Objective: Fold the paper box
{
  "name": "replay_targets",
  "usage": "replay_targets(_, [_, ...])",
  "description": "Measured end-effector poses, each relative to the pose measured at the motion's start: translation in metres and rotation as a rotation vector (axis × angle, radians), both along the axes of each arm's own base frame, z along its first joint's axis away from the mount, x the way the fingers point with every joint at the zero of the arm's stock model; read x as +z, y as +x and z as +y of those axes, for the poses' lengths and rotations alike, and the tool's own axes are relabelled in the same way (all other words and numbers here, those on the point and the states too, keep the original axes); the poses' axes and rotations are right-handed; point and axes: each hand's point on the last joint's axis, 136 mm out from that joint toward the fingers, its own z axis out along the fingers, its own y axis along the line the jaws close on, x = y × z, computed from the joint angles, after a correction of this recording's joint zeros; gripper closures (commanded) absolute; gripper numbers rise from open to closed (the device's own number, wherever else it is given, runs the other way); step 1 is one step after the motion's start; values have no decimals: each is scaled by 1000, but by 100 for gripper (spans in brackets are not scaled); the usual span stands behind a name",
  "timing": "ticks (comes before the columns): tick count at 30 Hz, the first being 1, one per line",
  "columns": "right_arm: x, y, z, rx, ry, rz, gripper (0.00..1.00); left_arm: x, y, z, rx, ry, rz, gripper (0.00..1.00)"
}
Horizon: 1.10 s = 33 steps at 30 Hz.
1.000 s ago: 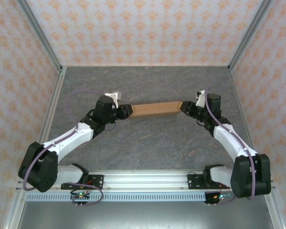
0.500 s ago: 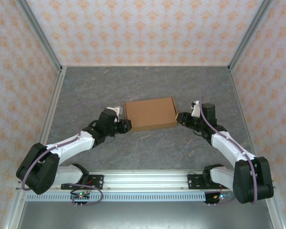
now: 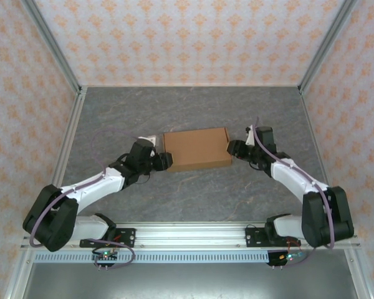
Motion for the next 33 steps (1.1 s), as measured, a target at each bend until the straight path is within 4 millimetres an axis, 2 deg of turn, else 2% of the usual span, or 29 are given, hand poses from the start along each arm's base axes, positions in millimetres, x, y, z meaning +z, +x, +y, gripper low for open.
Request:
replay_targets(2, [-4,10,1,1,-20,17,48,5,16,3,36,-12,5,38])
replay_targets(5, [-15,19,2,5,-41,52,45,-5,34,9,79,-23,44,36])
replay_targets(9, [-30,24,7,21,-37,104,46,-28,41,6,80,-15,121,37])
replay_targets(12, [-39,23,9,29,-30,135,49,-39,43,3,70,-11,155,39])
replay_targets(18, [-46,31,16,19,19,152,54,-38,60,-5,66,-24,159,43])
replay_targets(27, [-42,74,24,-32,68,122,57,-38,113,11,127,-6,155,44])
replay_targets(33, [-40,113,42,-44,76,100,57,-37,153,30,159,11,151,44])
